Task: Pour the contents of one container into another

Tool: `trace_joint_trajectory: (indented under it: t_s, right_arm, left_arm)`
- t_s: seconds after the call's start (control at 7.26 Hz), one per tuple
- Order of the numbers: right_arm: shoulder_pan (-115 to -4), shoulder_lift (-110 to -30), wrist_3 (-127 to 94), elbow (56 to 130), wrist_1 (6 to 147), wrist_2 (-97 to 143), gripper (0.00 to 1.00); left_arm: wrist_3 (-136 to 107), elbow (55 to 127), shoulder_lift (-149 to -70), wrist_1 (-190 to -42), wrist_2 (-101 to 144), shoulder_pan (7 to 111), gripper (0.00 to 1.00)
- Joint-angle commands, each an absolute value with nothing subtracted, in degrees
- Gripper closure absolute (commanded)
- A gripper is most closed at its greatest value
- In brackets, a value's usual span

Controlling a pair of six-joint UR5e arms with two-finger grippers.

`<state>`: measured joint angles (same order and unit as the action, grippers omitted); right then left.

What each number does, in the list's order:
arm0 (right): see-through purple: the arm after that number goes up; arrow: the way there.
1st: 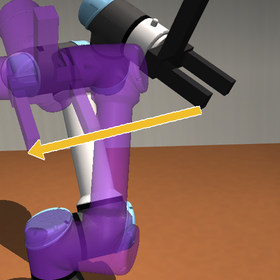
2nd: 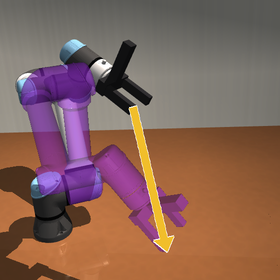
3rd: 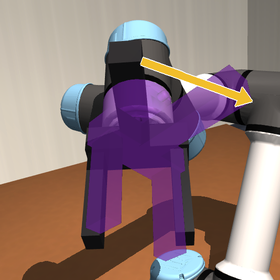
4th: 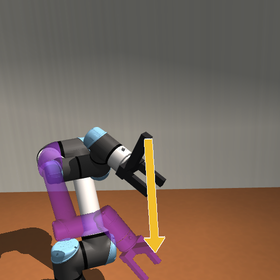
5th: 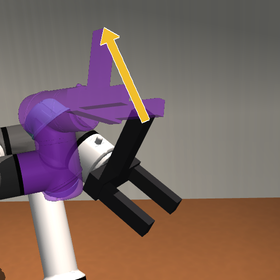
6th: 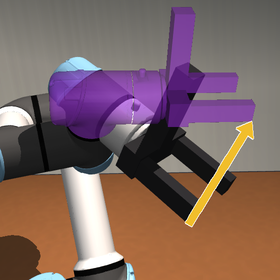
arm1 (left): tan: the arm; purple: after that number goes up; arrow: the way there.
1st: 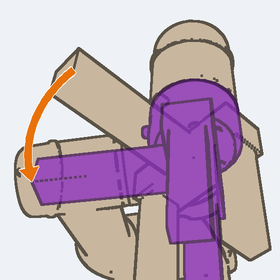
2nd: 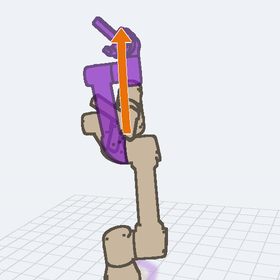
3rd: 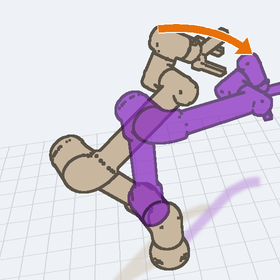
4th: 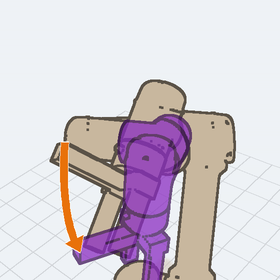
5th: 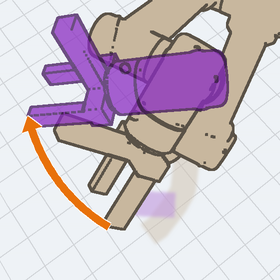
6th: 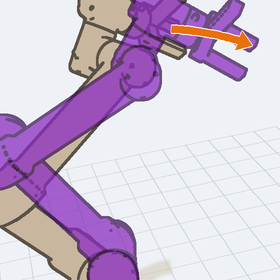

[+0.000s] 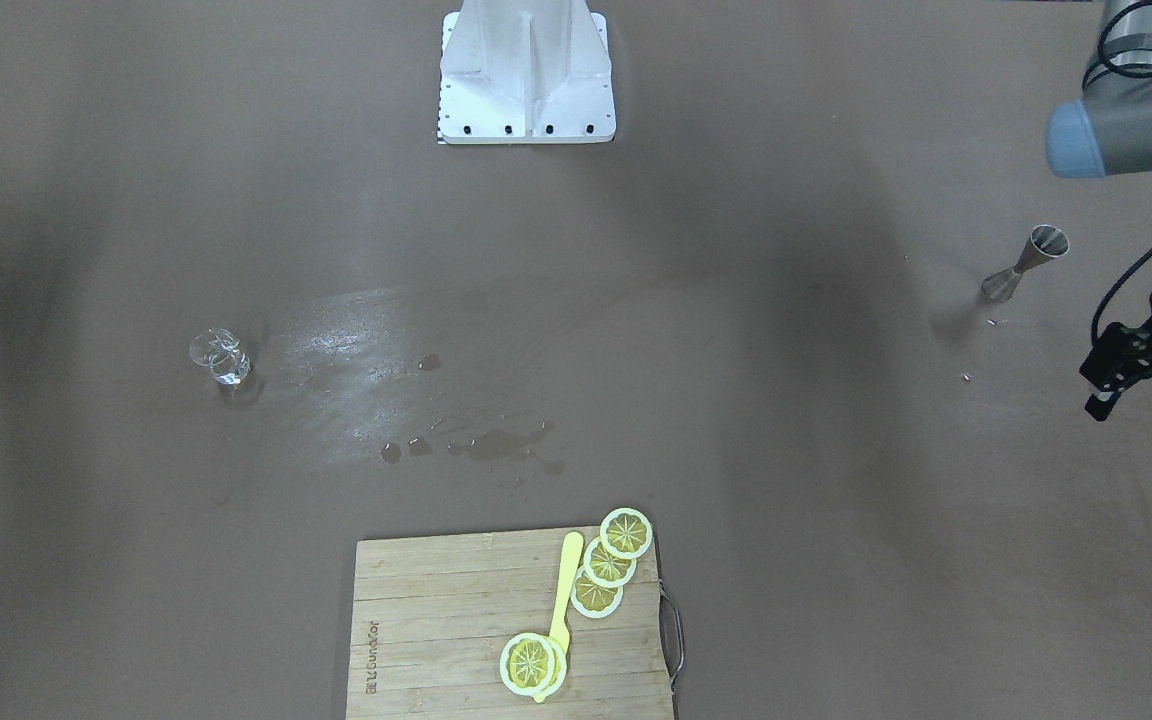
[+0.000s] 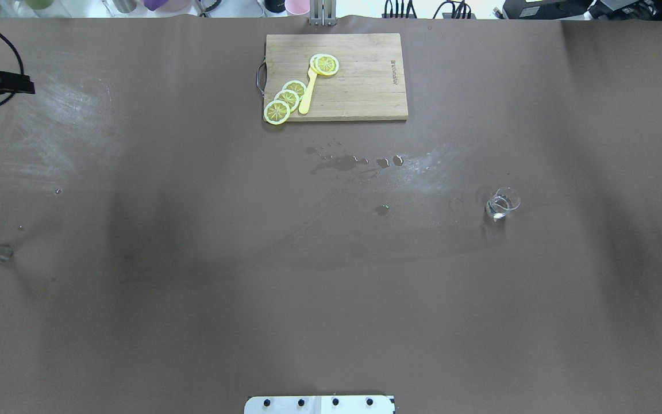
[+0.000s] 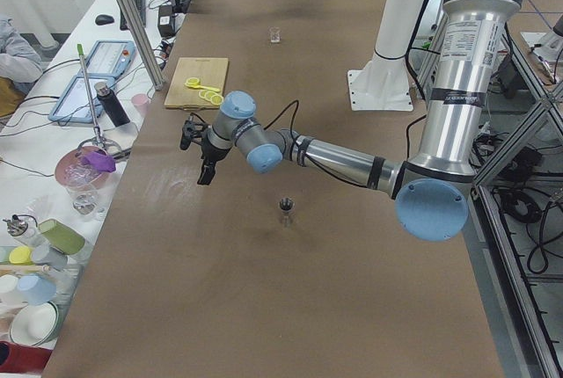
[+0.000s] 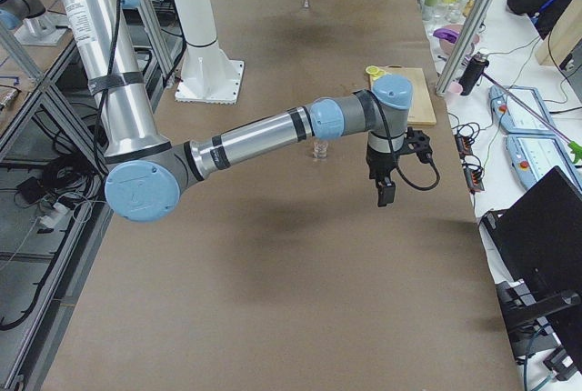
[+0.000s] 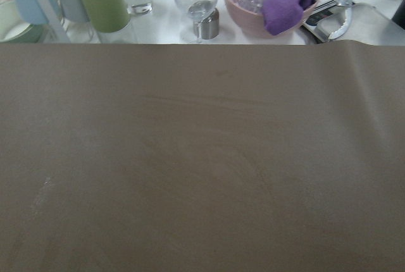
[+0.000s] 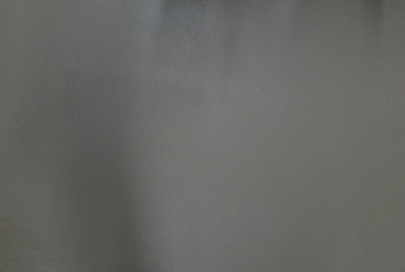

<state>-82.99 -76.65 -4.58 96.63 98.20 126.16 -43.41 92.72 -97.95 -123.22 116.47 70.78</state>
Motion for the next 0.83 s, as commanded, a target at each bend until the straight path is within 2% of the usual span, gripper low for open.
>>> trace_joint_trajectory:
  t_s: [0.0,0.41,0.69]
  right_arm:
    - [-87.35,-80.4,6.36,96.42,98.44,130.07,0.0]
    - [-88.5,-81.74,19.56,93.88,97.82,129.99,0.0]
    - [-88.33,-81.39,19.43,91.6,94.34,130.34,0.0]
  left_arm:
    - [-20.94,89.92,-97.65,-116.4,123.65,79.85,0.02]
    - [3.18,85.27,-94.05,-109.02,130.86,90.23,0.02]
    - [18.21,85.51,-89.84,-104.01,131.3,94.46,0.02]
